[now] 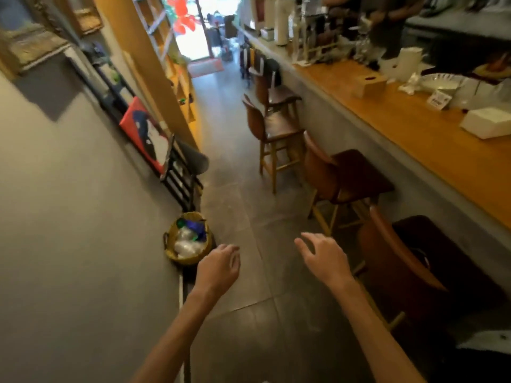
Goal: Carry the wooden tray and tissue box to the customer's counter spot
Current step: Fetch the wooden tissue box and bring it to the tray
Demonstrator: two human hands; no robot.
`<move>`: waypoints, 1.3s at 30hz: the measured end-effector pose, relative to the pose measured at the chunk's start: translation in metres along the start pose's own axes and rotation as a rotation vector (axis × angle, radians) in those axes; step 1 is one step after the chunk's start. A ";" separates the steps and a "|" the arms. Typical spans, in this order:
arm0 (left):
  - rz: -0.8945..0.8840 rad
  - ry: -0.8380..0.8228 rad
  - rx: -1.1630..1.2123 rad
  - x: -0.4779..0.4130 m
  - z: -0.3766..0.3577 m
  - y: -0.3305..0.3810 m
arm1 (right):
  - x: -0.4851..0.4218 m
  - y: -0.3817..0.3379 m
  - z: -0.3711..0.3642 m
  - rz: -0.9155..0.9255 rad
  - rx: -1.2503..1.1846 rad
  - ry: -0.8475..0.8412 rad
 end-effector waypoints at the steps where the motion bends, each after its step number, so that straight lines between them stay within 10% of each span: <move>1: -0.040 -0.016 0.008 -0.030 0.001 -0.006 | -0.016 -0.002 0.001 -0.037 0.002 0.019; 15: -0.401 -0.160 -0.033 -0.427 -0.015 -0.022 | -0.287 0.012 0.049 -0.444 0.103 0.190; 27: -0.542 -0.176 -0.009 -0.739 -0.001 -0.074 | -0.584 -0.090 0.031 -0.413 0.014 0.236; 39: -1.044 -0.365 -0.023 -0.994 -0.035 0.048 | -0.694 -0.044 0.083 -0.849 0.046 0.524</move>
Point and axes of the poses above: each hand's wrist, its own x-axis away from the middle knuckle, its own z-axis out of the back of the hand, y = z × x, the point moved 9 cm from there along -x, towards the middle knuckle, and after that the axes turned 9 degrees about -z, right-handed, at the moved point
